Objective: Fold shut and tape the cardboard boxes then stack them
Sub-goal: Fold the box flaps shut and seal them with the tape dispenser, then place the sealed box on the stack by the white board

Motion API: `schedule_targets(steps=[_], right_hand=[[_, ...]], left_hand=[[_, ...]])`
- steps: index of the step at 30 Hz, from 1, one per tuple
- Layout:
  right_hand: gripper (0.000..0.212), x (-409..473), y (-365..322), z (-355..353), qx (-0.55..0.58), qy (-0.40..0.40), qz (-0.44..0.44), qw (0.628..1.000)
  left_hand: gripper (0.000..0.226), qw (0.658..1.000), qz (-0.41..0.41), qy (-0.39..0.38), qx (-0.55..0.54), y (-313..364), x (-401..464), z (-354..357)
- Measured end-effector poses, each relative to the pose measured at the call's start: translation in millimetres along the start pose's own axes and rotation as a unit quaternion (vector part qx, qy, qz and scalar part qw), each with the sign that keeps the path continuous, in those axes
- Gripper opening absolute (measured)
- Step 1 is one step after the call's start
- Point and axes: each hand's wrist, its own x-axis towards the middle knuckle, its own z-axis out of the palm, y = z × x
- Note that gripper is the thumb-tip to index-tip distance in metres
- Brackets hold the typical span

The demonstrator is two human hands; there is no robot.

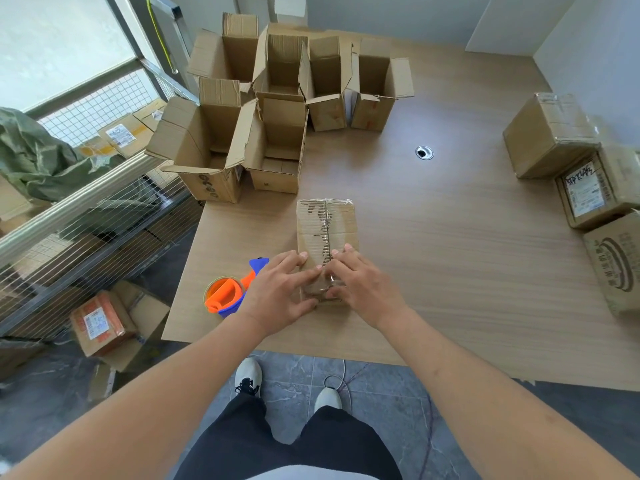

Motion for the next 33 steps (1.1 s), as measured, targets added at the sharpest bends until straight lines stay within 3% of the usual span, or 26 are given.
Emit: schedule_targets(steps=[3,6,12,20,23,25,28,33], right_hand=[[0.052,-1,7,-7,0.039,-0.030,0.016,0.999],[0.071,3,0,-8,0.005,-0.040,0.030,0.999],[0.117,21,-39,19,-0.034,-0.016,0.213,0.976],[0.108,45,-53,37,-0.055,-0.033,0.319,0.946],[0.095,61,-60,33,-0.031,0.004,0.383,0.923],[0.101,69,-63,33,-0.022,0.036,0.419,0.907],[0.112,77,-69,32,-0.022,0.030,0.451,0.892],[0.101,83,-97,15,-0.018,0.067,0.495,0.866]], left_hand=[[0.060,0.999,0.033,-0.019,0.003,-5,-1,-6],[0.061,0.998,0.036,-0.041,-0.008,-16,-1,-15],[0.063,0.996,0.041,-0.075,0.007,-28,-2,-22],[0.064,0.997,-0.029,-0.060,0.031,-52,-2,-43],[0.065,0.994,-0.052,-0.068,0.060,-66,7,-54],[0.066,0.993,-0.060,-0.075,0.069,-76,15,-62],[0.064,0.990,-0.038,-0.099,0.091,-90,29,-76],[0.064,0.984,0.020,-0.123,0.125,-99,49,-110]])
